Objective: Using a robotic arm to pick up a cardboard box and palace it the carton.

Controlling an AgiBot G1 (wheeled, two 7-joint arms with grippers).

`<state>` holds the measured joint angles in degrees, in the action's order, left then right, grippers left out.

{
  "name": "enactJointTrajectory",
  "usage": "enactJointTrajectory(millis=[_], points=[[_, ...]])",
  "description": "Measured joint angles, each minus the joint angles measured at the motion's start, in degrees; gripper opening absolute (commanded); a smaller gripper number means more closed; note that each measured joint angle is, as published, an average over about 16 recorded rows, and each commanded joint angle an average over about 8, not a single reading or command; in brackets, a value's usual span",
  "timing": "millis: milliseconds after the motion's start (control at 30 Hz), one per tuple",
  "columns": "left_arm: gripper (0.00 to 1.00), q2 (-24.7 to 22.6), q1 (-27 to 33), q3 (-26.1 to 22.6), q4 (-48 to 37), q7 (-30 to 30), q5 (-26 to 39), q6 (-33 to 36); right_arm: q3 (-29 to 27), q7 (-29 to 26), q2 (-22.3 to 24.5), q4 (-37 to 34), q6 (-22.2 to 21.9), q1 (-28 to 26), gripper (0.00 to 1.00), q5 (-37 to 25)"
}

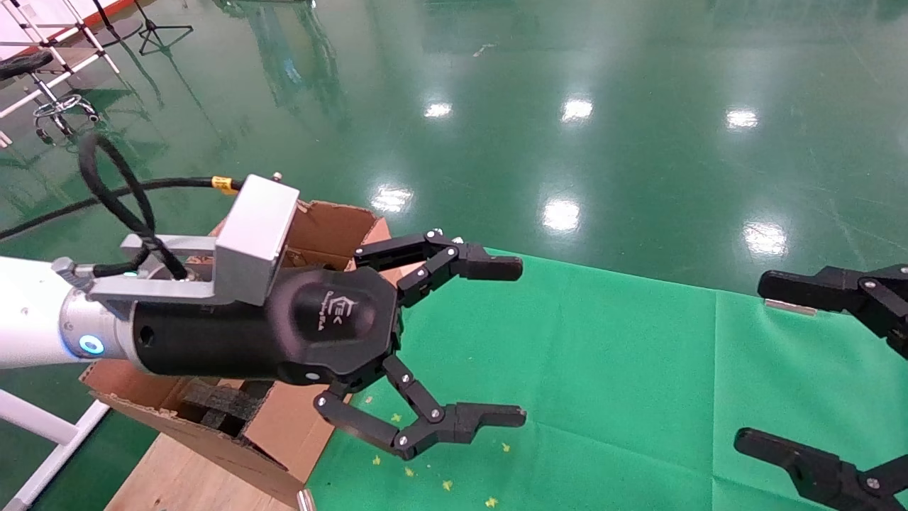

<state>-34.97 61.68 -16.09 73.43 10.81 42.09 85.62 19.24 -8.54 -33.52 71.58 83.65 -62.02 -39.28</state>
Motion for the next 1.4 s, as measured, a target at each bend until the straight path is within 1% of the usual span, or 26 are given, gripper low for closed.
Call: enactJointTrajectory(millis=[1400], points=[[1.0, 0.0, 0.0, 0.0, 0.0, 0.0, 0.0, 0.0, 0.0, 0.0, 0.0, 0.0, 0.0, 0.0, 1.0, 0.0]])
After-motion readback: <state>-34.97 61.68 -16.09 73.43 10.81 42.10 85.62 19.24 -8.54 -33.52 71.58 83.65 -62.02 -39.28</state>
